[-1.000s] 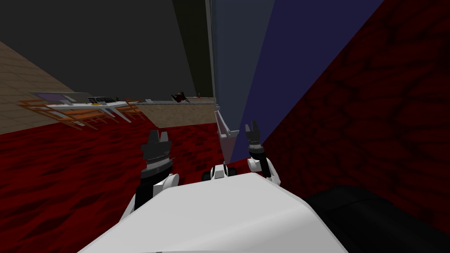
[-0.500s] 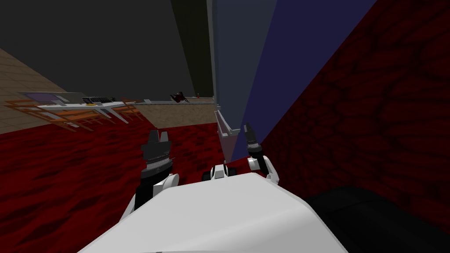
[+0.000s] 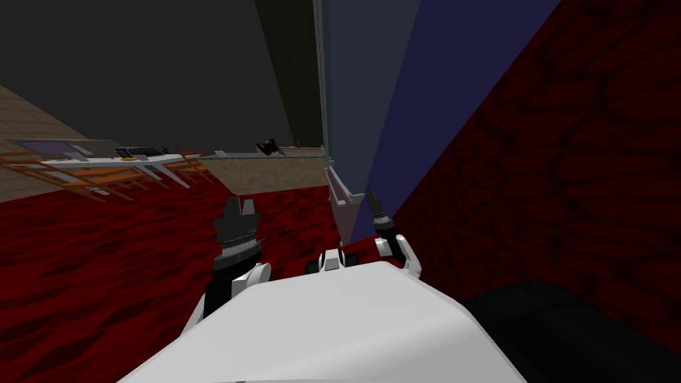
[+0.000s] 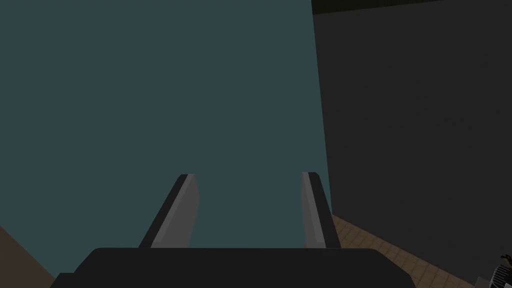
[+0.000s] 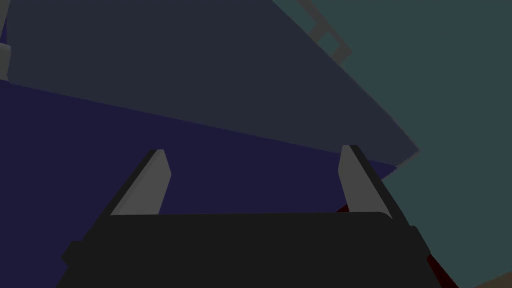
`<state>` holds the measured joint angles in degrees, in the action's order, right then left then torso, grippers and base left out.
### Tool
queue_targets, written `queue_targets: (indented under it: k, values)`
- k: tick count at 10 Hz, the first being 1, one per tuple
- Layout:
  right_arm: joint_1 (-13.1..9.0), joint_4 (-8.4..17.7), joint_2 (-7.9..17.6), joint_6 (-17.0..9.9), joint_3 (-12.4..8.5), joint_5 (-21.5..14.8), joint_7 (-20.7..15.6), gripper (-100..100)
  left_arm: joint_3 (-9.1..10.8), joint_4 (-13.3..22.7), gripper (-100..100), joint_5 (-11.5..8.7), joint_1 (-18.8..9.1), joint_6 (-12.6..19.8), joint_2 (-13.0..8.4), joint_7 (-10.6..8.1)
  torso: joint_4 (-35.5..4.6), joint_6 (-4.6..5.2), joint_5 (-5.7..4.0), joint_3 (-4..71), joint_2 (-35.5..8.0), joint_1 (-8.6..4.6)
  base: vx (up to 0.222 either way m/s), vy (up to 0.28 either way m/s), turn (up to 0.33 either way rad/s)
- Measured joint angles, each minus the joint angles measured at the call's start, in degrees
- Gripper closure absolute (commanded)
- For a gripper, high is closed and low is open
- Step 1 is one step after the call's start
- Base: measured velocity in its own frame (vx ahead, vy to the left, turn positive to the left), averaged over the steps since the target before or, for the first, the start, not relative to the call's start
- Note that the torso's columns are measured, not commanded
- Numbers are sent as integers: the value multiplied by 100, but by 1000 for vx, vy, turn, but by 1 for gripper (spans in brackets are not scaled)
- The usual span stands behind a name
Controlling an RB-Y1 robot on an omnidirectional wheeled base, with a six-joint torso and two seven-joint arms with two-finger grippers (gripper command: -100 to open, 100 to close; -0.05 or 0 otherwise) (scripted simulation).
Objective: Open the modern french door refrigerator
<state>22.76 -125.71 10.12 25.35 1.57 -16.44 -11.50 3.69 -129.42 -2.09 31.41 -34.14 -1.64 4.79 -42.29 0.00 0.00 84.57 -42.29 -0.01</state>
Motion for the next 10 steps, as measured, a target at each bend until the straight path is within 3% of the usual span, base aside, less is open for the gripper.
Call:
queue_targets:
  k: [3, 10]
  values:
    - [-188, 228, 51, -123, -5, -414, -462, -100, 0, 0, 0, 0, 0, 0, 0, 0, 0, 1, 1, 0, 0, 5, -29, 54, -36]
    - [-402, 654, 127, -222, -64, -1160, -1520, -100, 0, 0, 0, 0, 0, 0, 0, 0, -1, 1, 1, -2, -3, 5, -28, 43, -38]
